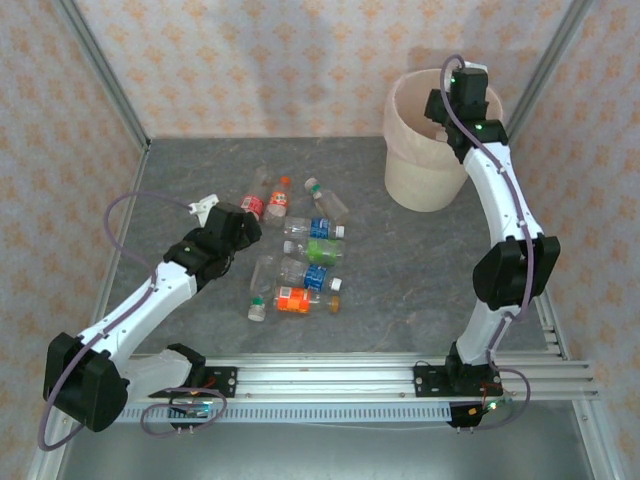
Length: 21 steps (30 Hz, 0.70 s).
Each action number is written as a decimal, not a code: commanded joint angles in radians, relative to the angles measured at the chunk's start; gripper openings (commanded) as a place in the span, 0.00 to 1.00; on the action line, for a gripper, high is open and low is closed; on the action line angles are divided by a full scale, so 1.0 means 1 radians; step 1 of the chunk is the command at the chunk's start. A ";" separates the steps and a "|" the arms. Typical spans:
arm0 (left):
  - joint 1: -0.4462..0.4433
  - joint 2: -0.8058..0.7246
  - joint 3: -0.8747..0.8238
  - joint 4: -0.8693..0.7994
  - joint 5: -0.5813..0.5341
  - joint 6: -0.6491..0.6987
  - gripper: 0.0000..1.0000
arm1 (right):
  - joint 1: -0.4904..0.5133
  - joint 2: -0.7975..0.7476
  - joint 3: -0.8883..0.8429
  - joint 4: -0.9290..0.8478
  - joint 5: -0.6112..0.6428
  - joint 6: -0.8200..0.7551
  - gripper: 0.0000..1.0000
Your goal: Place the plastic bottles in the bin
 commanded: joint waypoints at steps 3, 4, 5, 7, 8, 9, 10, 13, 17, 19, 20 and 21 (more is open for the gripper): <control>0.007 -0.016 -0.019 0.011 0.001 0.002 1.00 | -0.005 -0.011 0.067 -0.063 0.081 0.031 0.79; 0.007 -0.015 -0.019 0.012 0.000 0.004 1.00 | -0.005 -0.015 0.072 -0.075 0.081 0.031 0.83; 0.007 -0.013 -0.019 0.013 0.002 0.005 1.00 | -0.005 -0.022 0.074 -0.083 0.081 0.033 0.85; 0.007 -0.010 -0.020 0.016 0.008 0.011 1.00 | -0.005 -0.048 0.067 -0.086 0.075 0.030 0.90; 0.007 -0.006 -0.019 0.018 0.012 0.015 1.00 | -0.005 -0.065 0.054 -0.081 0.064 0.022 1.00; 0.007 -0.002 -0.017 0.022 0.018 0.020 1.00 | -0.006 -0.081 0.042 -0.073 0.056 0.017 0.99; 0.007 0.002 -0.018 0.025 0.026 0.025 1.00 | -0.005 -0.098 0.031 -0.067 0.050 0.016 0.99; 0.007 0.008 -0.016 0.039 0.056 0.049 1.00 | -0.005 -0.151 0.006 -0.064 0.022 0.017 0.99; 0.007 -0.002 -0.010 0.056 0.120 0.113 1.00 | -0.005 -0.258 -0.072 -0.024 -0.070 0.018 0.99; 0.007 -0.012 -0.009 0.070 0.163 0.143 1.00 | -0.005 -0.339 -0.146 0.015 -0.117 0.028 0.99; 0.007 -0.019 -0.012 0.078 0.191 0.156 1.00 | -0.007 -0.389 -0.192 0.047 -0.138 0.039 0.99; 0.007 -0.023 -0.012 0.084 0.218 0.178 1.00 | -0.005 -0.437 -0.247 0.080 -0.157 0.052 0.99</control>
